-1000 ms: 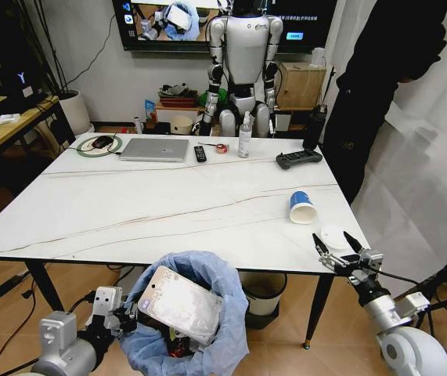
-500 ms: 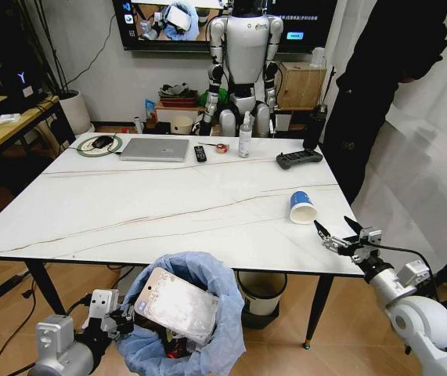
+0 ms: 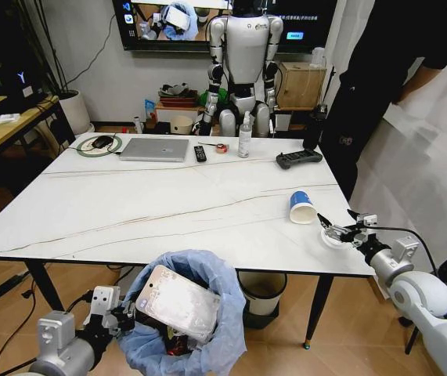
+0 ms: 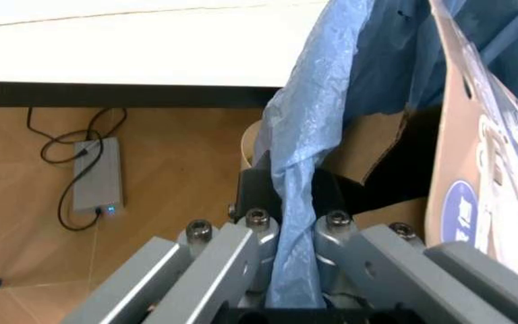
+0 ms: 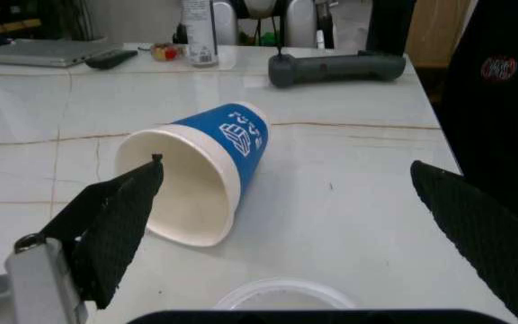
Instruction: Pick up the trash bin and place the trash from the table into it.
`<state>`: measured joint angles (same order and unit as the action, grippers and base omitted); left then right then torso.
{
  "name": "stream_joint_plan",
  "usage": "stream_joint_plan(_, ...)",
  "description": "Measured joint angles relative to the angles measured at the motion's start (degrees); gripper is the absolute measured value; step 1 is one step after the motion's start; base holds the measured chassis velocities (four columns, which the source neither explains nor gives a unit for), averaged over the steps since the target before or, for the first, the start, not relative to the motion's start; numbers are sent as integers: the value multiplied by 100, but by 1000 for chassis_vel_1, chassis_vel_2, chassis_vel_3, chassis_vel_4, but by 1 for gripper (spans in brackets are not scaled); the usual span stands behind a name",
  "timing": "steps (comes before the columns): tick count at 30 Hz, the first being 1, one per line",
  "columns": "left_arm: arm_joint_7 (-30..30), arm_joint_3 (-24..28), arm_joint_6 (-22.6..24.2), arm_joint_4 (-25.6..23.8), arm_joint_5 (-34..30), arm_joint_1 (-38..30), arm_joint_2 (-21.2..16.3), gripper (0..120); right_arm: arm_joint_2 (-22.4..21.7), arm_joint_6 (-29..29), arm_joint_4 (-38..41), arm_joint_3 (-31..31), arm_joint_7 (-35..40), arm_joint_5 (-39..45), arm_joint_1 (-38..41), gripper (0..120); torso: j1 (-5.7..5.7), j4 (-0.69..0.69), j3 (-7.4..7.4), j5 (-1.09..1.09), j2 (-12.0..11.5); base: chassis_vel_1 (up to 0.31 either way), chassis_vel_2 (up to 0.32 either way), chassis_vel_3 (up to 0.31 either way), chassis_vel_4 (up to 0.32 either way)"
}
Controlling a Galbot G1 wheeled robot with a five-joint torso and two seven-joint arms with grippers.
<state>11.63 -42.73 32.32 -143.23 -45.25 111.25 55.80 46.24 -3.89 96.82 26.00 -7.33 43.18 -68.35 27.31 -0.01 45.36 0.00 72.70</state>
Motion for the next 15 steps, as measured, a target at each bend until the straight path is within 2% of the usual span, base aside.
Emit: stream_joint_plan(15, 12, 15, 14, 0, -28, -50, -12, 0, -90, -38, -787, -879, 39, 284, 876, 100, -1, 1, 0, -1, 0, 0, 0, 0, 0)
